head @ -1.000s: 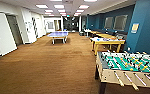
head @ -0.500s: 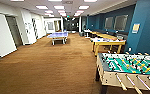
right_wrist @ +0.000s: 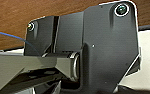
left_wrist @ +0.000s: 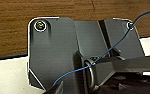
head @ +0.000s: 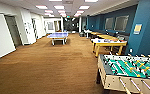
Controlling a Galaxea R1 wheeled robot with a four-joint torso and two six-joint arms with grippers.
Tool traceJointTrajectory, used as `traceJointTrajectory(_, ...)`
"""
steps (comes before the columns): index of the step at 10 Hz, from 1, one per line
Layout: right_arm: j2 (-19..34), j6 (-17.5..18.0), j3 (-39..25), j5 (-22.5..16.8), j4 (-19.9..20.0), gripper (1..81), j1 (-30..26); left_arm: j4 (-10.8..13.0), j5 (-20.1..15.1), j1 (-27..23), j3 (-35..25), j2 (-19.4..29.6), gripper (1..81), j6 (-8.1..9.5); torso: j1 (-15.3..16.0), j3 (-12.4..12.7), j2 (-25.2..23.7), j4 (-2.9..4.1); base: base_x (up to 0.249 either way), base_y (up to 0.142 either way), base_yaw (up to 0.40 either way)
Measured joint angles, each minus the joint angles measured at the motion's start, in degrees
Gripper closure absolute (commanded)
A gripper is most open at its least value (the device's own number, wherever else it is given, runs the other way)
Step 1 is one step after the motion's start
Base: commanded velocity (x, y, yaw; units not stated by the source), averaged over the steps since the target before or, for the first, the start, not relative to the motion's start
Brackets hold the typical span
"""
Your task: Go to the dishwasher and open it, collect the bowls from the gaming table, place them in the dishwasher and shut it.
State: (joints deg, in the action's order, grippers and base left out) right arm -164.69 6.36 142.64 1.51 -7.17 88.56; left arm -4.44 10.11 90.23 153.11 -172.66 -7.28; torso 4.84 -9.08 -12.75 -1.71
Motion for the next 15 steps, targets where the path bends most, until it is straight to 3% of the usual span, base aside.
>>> traceJointTrajectory(9, -0.79, -0.02, -0.20, -0.04, -0.02, 1.0, 0.38, 0.00, 0.00, 0.15, 0.35, 0.63, 1.0, 0.00, -0.04, 0.00, 0.00, 0.00, 0.137, 0.051, 0.000)
traceJointTrajectory(15, -0.66, -0.02, -0.13, 0.00, -0.02, 1.0, 0.18, 0.00, -0.02, 0.28, 0.30, 0.41, 1.0, 0.00, -0.02, 0.00, 0.00, 0.00, 0.137, 0.000, 0.000)
